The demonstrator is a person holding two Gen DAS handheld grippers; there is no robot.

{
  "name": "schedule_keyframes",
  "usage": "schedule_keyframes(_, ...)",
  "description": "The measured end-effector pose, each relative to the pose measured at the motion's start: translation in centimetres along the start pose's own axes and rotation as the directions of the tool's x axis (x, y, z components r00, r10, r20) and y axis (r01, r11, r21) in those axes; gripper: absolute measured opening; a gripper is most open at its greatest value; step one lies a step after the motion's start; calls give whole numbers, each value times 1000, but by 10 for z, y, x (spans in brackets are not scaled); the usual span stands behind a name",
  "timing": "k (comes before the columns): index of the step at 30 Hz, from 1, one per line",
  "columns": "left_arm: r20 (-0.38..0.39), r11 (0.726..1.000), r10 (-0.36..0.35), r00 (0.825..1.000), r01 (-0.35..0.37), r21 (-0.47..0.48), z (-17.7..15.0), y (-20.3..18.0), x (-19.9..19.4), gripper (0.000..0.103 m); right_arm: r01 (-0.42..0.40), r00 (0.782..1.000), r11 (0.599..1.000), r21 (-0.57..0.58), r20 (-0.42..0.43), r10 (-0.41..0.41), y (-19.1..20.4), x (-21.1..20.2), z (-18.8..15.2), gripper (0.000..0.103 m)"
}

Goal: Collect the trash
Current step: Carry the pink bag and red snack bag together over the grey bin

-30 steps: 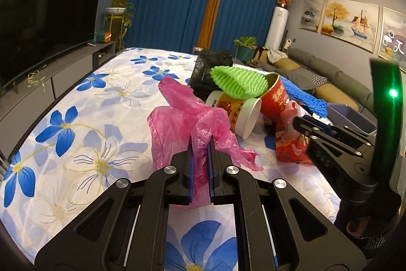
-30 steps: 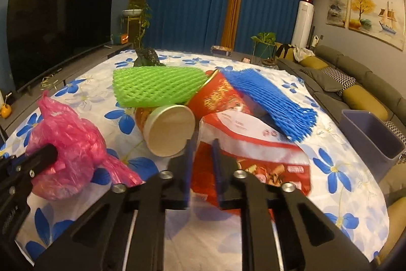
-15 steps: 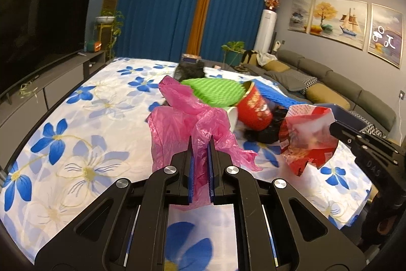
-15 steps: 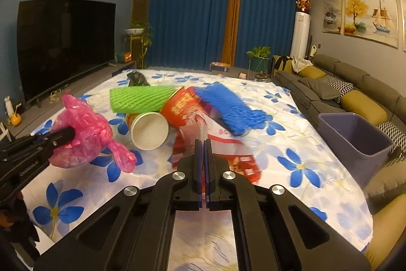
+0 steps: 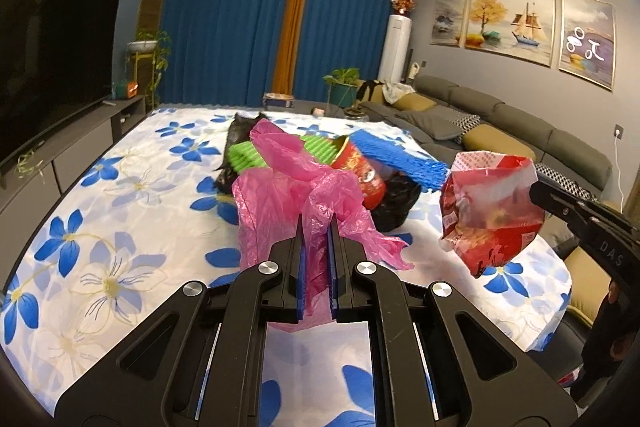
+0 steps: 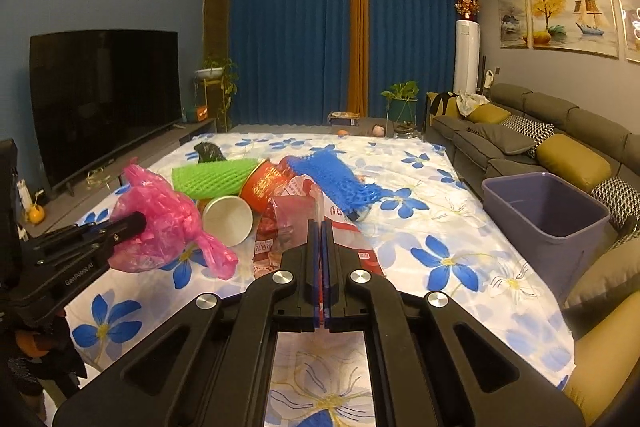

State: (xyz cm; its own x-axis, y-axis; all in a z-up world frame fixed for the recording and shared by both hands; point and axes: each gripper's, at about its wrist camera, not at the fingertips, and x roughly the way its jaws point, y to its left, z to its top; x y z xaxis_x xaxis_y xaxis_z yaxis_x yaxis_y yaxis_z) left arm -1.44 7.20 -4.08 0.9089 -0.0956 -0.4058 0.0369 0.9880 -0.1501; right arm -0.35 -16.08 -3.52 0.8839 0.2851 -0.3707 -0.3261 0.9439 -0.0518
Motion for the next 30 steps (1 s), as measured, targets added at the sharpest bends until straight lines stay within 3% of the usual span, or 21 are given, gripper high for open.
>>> schedule_keyframes(20,48,988,-124,991,119,103,36,-68,17,8,105,984,993,47,139,-111,-58,-27,22,2)
schedule_keyframes(30,62,972,-185,981,174,156,58,-117,44,8,199,961,978,66,182,-208,-103,-20,31,2)
